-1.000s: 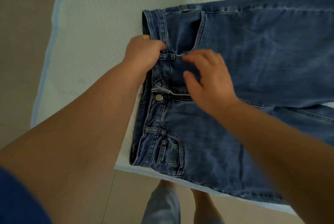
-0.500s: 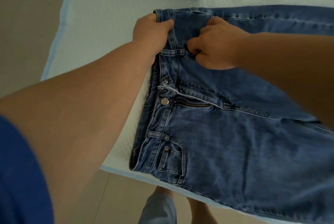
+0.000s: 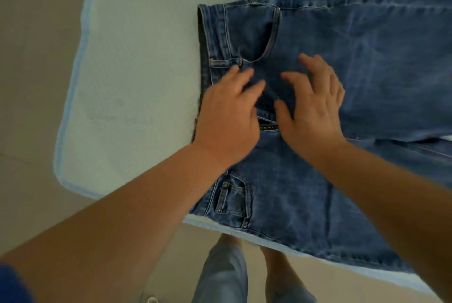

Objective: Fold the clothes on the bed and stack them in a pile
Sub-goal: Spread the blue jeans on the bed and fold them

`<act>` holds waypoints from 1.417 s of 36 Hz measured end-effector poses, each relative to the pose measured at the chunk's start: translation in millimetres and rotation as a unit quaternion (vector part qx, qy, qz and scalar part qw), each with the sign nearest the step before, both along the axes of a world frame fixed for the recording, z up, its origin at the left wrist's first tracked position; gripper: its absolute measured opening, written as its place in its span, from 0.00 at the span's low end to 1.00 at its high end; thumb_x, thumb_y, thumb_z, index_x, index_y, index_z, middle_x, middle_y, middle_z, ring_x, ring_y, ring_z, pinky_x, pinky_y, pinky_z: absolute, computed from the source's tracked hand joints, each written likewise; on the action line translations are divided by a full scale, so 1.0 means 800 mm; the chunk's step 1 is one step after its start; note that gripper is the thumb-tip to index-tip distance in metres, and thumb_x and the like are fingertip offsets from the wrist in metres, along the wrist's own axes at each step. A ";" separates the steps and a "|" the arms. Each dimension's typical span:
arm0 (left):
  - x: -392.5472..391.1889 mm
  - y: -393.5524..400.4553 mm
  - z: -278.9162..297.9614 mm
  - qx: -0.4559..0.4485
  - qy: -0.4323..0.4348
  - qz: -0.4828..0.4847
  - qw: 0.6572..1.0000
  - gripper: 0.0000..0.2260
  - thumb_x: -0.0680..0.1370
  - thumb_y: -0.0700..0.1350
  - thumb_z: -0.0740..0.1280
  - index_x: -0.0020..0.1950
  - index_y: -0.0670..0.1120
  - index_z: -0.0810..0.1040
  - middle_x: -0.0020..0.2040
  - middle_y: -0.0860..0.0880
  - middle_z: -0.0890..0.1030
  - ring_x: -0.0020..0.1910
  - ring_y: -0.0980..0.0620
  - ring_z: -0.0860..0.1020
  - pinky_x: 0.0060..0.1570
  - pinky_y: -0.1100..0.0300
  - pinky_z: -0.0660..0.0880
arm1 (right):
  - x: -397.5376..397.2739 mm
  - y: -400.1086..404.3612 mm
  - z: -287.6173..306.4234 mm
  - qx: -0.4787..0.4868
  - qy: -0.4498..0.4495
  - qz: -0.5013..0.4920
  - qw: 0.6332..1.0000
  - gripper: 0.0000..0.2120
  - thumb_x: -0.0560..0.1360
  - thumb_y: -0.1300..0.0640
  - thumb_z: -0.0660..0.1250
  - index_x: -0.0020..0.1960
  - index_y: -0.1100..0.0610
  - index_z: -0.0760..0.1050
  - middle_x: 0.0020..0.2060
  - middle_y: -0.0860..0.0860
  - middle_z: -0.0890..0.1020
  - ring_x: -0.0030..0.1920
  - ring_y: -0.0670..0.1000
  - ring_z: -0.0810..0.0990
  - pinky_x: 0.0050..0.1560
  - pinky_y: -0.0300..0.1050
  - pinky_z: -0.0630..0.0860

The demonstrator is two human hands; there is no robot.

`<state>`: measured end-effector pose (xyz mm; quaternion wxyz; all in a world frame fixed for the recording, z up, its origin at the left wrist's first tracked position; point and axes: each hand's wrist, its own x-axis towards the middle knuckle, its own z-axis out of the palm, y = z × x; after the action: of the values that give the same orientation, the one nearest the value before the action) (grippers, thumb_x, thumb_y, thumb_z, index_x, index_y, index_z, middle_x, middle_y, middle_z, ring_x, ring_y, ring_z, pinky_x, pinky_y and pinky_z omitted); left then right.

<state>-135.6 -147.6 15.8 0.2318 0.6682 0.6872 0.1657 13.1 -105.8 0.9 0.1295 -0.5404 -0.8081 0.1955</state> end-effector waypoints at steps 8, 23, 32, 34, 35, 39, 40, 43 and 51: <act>-0.014 -0.048 -0.043 -0.117 0.226 -0.128 0.959 0.25 0.80 0.51 0.55 0.76 0.46 0.57 0.77 0.49 0.56 0.76 0.47 0.51 0.72 0.43 0.44 | 0.069 -0.043 -0.031 -0.162 -0.160 0.074 0.971 0.33 0.79 0.43 0.53 0.77 0.49 0.41 0.76 0.51 0.41 0.75 0.51 0.37 0.71 0.50 0.34; 0.108 -0.132 0.031 -0.176 0.078 -0.210 0.959 0.27 0.73 0.46 0.68 0.71 0.44 0.69 0.72 0.41 0.65 0.74 0.42 0.58 0.69 0.46 0.56 | 0.211 -0.164 0.057 -0.150 -0.153 0.013 0.977 0.23 0.62 0.60 0.78 0.55 0.64 0.77 0.54 0.63 0.77 0.54 0.67 0.75 0.54 0.62 0.70; 0.131 -0.194 0.011 -0.251 0.174 -0.218 0.927 0.29 0.74 0.52 0.66 0.73 0.49 0.64 0.75 0.45 0.58 0.74 0.46 0.55 0.70 0.50 0.51 | 0.299 -0.239 0.045 -0.261 -0.319 0.059 0.909 0.27 0.70 0.51 0.70 0.66 0.56 0.69 0.60 0.56 0.72 0.61 0.59 0.68 0.63 0.54 0.62; 0.141 -0.201 0.005 -0.267 0.194 -0.204 0.922 0.32 0.74 0.54 0.66 0.75 0.49 0.59 0.76 0.46 0.54 0.75 0.47 0.50 0.72 0.48 0.46 | 0.309 -0.242 0.039 -0.251 -0.312 0.062 0.914 0.26 0.72 0.53 0.68 0.68 0.55 0.68 0.61 0.55 0.71 0.62 0.58 0.67 0.63 0.52 0.62; 0.148 -0.203 0.003 -0.274 0.202 -0.193 0.921 0.33 0.74 0.55 0.66 0.75 0.50 0.58 0.77 0.46 0.52 0.75 0.47 0.49 0.72 0.47 0.44 | 0.313 -0.241 0.035 -0.244 -0.309 0.068 0.917 0.25 0.72 0.54 0.68 0.68 0.54 0.68 0.60 0.54 0.72 0.61 0.57 0.67 0.63 0.52 0.62; 0.170 -0.219 -0.010 -0.260 0.242 -0.135 0.925 0.34 0.73 0.56 0.67 0.75 0.50 0.56 0.77 0.45 0.50 0.76 0.46 0.46 0.72 0.45 0.42 | 0.327 -0.234 0.017 -0.187 -0.274 0.083 0.940 0.17 0.72 0.58 0.68 0.60 0.55 0.75 0.52 0.55 0.76 0.54 0.59 0.72 0.56 0.54 0.68; 0.174 -0.222 -0.013 -0.253 0.245 -0.124 0.928 0.33 0.73 0.55 0.67 0.75 0.50 0.58 0.77 0.45 0.51 0.76 0.46 0.46 0.72 0.45 0.42 | 0.331 -0.235 0.016 -0.178 -0.265 0.084 0.944 0.15 0.72 0.59 0.67 0.59 0.55 0.76 0.50 0.56 0.77 0.52 0.59 0.73 0.55 0.54 0.68; 0.182 -0.226 -0.018 -0.224 0.237 -0.081 0.942 0.29 0.72 0.51 0.70 0.71 0.48 0.64 0.76 0.44 0.57 0.76 0.46 0.51 0.72 0.45 0.45 | 0.345 -0.236 0.012 -0.160 -0.233 0.086 0.955 0.11 0.76 0.57 0.64 0.57 0.56 0.78 0.50 0.55 0.79 0.52 0.59 0.74 0.55 0.53 0.68; 0.162 -0.223 -0.002 -0.147 0.231 0.012 0.962 0.17 0.71 0.38 0.69 0.61 0.42 0.78 0.63 0.39 0.74 0.64 0.39 0.70 0.61 0.45 0.62 | 0.361 -0.216 0.036 -0.146 -0.101 -0.008 0.984 0.10 0.79 0.55 0.58 0.56 0.56 0.74 0.49 0.52 0.79 0.50 0.54 0.76 0.44 0.46 0.68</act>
<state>-5.8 -325.7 14.5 0.1602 0.6390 0.7466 -0.0930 302.0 -278.8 29.8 -0.0315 -0.5768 -0.7754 0.2550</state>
